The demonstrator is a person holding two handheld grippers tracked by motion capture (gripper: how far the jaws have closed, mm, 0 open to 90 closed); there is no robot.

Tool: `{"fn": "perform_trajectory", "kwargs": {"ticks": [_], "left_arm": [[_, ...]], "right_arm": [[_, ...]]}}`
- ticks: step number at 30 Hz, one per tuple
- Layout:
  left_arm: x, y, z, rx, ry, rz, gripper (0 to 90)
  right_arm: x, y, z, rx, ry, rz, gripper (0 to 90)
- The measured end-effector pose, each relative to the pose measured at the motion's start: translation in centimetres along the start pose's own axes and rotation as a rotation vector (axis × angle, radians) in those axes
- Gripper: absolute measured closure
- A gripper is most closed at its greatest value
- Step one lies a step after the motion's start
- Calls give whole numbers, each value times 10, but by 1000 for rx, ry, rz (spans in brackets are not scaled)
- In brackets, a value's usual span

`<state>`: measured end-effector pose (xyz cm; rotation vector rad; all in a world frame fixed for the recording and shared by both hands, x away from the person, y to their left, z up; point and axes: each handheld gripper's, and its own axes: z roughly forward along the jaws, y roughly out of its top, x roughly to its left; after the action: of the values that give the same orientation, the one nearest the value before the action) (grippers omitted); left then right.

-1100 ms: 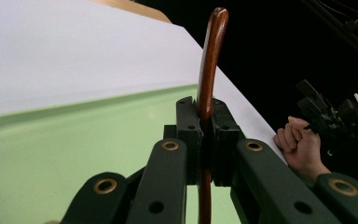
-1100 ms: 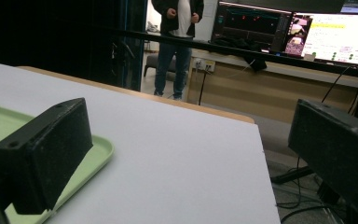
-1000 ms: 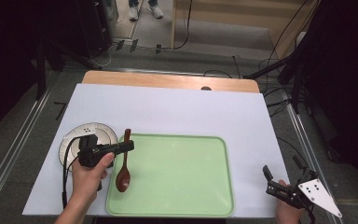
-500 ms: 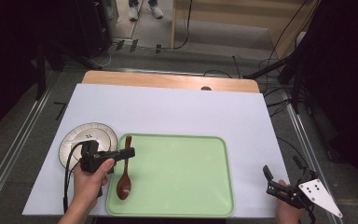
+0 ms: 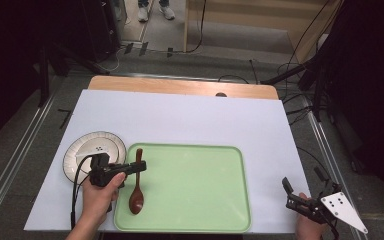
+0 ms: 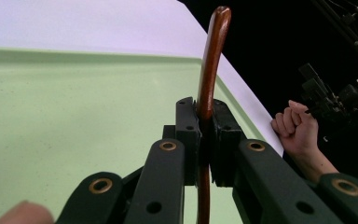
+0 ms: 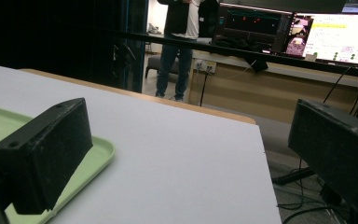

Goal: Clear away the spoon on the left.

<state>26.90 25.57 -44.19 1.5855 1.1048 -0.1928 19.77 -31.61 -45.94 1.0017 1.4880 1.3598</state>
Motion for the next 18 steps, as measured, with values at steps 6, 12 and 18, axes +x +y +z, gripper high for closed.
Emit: {"fn": "perform_trajectory", "kwargs": {"ticks": [6,12,18], "left_arm": [[2,-2,4,0,26,18,771],[2,-2,7,11,55,25,636],[-2,-4,9,41,36,72,466]], "right_arm": [[0,0,1,1,-3,-2,0],[0,0,0,2,0,-6,0],[1,0,0,4,1,-8,0]]}}
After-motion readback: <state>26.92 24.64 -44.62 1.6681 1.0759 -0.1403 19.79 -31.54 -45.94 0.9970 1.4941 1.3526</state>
